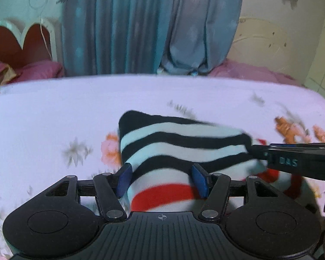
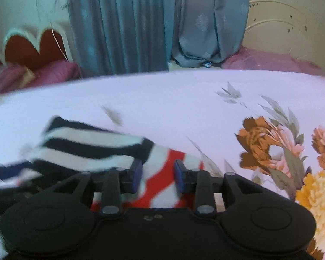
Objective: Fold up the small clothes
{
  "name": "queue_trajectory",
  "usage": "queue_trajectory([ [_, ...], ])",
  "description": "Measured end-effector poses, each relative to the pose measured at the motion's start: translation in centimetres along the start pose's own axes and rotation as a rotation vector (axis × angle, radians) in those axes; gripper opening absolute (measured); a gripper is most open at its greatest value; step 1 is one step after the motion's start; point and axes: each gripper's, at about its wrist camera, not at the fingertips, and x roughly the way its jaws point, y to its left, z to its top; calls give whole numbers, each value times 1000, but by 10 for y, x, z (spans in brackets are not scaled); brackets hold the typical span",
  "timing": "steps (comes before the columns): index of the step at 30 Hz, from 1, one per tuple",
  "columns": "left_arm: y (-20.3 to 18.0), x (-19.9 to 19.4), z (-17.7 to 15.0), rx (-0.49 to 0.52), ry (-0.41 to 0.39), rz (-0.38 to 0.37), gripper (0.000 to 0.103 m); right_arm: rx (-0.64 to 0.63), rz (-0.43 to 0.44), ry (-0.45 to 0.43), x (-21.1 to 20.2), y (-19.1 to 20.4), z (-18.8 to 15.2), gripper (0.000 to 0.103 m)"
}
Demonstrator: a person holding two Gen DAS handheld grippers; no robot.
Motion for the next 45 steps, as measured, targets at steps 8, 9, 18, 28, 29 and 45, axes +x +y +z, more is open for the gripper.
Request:
queue_trajectory([
  [8, 3, 2, 10, -15, -38, 0, 60, 46, 24, -58, -5, -5, 1, 31],
  [9, 4, 10, 13, -21, -26, 9, 60, 23, 15, -63, -3, -2, 4, 30],
  [18, 17, 35, 14, -80, 48, 15, 69, 53, -22, -32, 22, -14, -3, 31],
  [28, 3, -49, -16, 37, -55, -18, 69, 65, 61, -97, -33, -17, -9, 33],
  [29, 2, -56, -20, 44, -59, -22, 69, 55, 69, -106, -41, -16, -12, 33],
  [45, 1, -79, -43, -12, -45, -20, 69, -65, 34, -60, -60, -10, -51, 30],
])
